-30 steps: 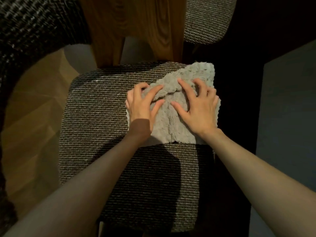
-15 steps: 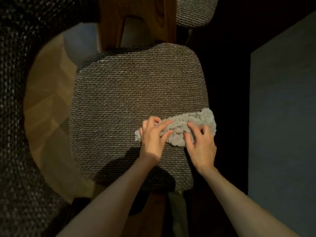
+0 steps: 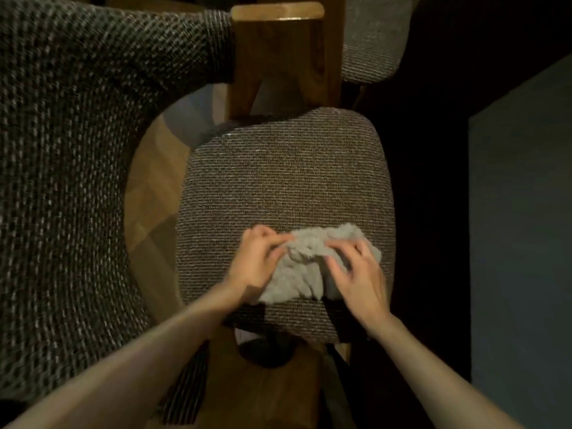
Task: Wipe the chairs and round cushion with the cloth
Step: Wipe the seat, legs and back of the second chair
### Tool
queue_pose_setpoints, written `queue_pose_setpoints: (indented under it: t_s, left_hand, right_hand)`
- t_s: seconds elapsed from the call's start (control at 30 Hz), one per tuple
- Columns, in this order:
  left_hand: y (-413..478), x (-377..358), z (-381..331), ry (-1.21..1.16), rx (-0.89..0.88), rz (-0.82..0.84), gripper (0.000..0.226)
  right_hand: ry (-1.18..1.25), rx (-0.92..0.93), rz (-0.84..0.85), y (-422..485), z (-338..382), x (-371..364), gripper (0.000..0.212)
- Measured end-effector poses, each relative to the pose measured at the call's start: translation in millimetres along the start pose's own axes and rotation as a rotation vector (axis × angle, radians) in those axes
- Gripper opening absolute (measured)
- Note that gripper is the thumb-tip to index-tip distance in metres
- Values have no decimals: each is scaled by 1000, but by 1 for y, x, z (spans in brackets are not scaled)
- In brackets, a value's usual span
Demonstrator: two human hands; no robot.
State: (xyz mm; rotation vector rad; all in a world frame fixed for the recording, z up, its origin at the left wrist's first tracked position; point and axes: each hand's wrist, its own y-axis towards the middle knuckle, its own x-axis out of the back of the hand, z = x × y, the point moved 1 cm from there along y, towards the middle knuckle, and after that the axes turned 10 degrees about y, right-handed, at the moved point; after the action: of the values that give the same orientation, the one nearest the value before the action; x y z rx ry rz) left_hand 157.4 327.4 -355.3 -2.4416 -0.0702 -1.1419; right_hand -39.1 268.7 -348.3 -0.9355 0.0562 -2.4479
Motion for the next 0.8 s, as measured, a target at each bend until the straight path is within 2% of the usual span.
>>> queue_pose_setpoints:
  t_s: [0.13, 0.27, 0.37, 0.47, 0.57, 0.7, 0.8]
  left_hand:
    - [54, 58, 13, 41, 49, -250, 29]
    - [119, 102, 32, 64, 89, -397, 29]
    - [154, 112, 42, 137, 130, -483, 33]
    - [167, 100, 52, 239, 123, -396, 42]
    - [169, 81, 63, 303, 59, -290, 47]
    - [175, 70, 67, 315, 150, -294, 47]
    - [178, 74, 71, 242, 133, -308, 39]
  right_hand:
    - [-8, 129, 8, 93, 48, -7, 22]
    - [-69, 267, -4, 182, 77, -17, 25]
    - [-225, 327, -11, 232, 80, -32, 34]
    - [-376, 270, 101, 261, 71, -52, 46]
    - [-475, 280, 181, 265, 61, -69, 47]
    - [-386, 345, 178, 258, 53, -74, 51]
    - [-317, 350, 194, 252, 50, -77, 53]
